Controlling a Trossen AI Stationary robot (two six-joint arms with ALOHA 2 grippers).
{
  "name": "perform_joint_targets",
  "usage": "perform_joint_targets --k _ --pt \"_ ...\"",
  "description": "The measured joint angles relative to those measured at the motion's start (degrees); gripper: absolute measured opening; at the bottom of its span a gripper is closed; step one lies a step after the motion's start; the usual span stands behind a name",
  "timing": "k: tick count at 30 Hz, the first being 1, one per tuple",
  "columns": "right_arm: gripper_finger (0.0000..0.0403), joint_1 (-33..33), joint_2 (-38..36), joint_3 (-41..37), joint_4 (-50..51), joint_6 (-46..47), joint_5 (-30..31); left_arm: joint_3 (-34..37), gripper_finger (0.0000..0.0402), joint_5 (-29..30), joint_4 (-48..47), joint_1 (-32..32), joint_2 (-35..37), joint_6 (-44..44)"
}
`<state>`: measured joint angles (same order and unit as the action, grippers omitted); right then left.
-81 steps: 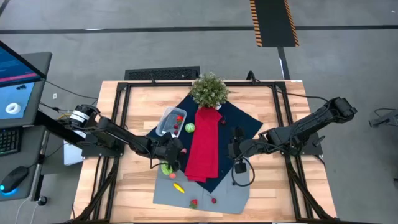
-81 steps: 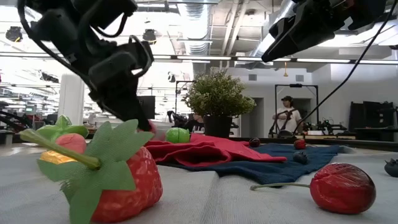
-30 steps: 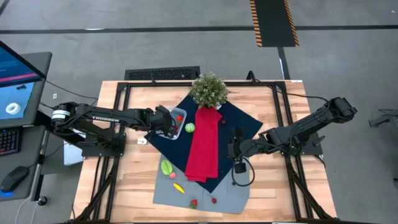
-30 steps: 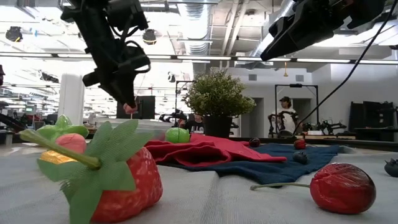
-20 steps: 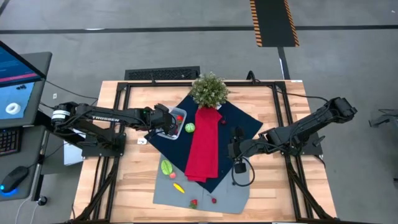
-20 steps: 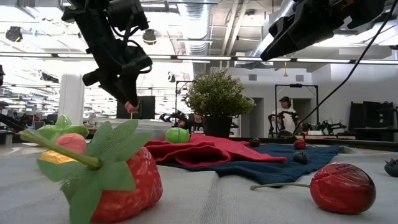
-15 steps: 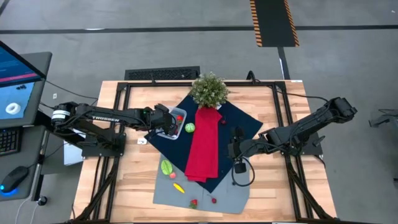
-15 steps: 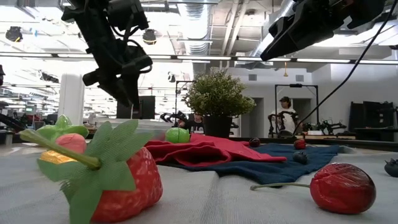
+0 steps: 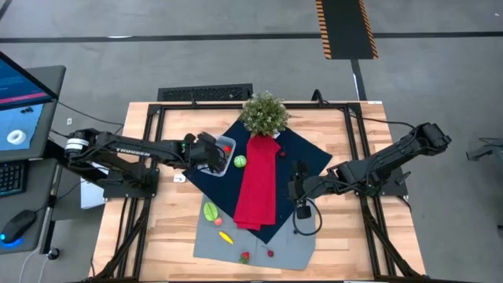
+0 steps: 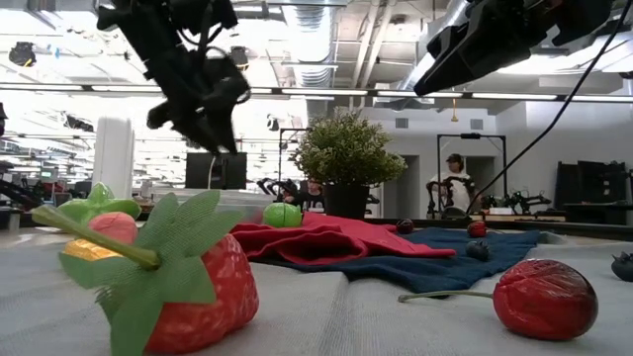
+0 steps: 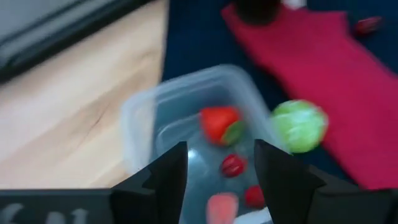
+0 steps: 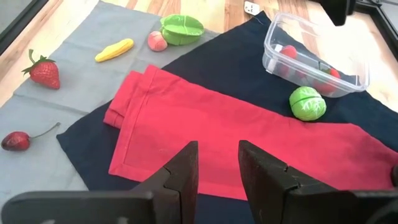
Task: Pick and placing Produce into tupperware
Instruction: Put the top right red cherry into the transparent bin
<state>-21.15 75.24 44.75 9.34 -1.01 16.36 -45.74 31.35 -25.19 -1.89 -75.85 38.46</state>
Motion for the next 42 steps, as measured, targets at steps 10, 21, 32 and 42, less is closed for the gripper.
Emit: perform_joint_targets --k 10,21,32,42 --pt "0.0138 -4.0 0.0 0.0 -8.0 -3.5 -9.2 0.1 0.0141 -20.7 38.7 10.8 0.0 -32.1" --pt "0.0138 -9.7 -8.2 -0.3 -12.1 -10.6 -20.3 16.2 0.0118 -32.5 70.3 12.0 1.3 -39.6" --pt "0.0138 -3.3 -30.7 -11.9 -10.3 -0.5 -0.8 26.2 0.0117 -36.6 76.7 11.8 13.2 -40.5" --pt "0.0118 -4.7 -41.3 -16.8 10.9 25.2 23.4 28.4 0.0117 -28.6 75.8 11.8 14.3 -39.8"
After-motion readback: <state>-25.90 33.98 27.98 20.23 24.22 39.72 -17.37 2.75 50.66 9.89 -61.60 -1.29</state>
